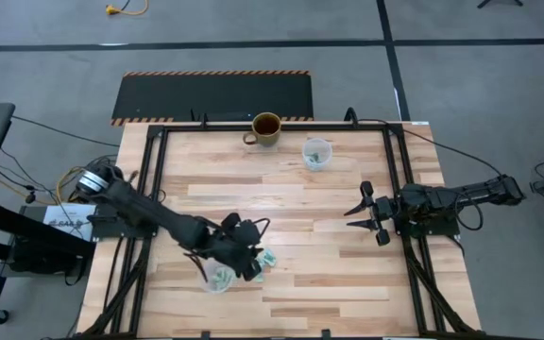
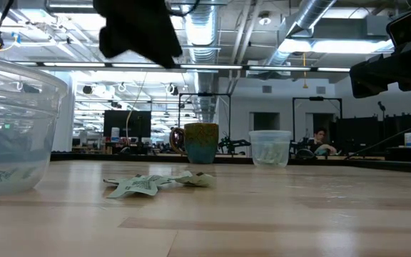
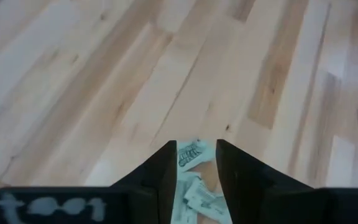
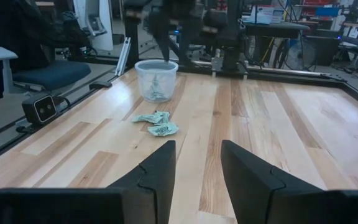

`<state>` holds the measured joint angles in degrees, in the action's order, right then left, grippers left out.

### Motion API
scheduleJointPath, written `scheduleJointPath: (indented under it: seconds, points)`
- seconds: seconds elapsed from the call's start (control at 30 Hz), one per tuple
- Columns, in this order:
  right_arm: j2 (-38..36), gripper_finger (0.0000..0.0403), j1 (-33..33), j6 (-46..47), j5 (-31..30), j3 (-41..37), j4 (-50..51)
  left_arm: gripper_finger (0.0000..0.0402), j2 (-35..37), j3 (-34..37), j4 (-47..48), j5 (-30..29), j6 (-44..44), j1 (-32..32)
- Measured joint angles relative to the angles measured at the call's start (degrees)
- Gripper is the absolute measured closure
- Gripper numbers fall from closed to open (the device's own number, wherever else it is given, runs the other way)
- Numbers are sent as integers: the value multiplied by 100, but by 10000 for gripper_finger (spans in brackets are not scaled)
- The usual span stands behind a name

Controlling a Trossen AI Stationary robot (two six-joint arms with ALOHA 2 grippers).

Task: Pick and place items into bin
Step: Put the top right stevia packet into the bottom transparent bin

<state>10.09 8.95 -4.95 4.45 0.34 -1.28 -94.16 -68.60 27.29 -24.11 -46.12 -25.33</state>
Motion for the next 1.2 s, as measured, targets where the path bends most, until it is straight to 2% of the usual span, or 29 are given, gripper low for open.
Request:
scheduleJointPath:
  seconds: [0.13,0.3,0.4,0.83,1.2]
  points:
    - [0,280,0,0,0,0,0,282,-295,-2,-74,311,17,162]
    - [0,280,0,0,0,0,0,265,-555,-2,-568,1408,-57,429]
    - [0,280,0,0,0,0,1,264,-684,-4,-729,1838,-129,562]
    - [2,280,0,0,0,0,0,264,-1034,-10,-380,2157,178,967]
    - [139,280,0,0,0,2,-31,264,-1899,-941,-60,2177,373,1013]
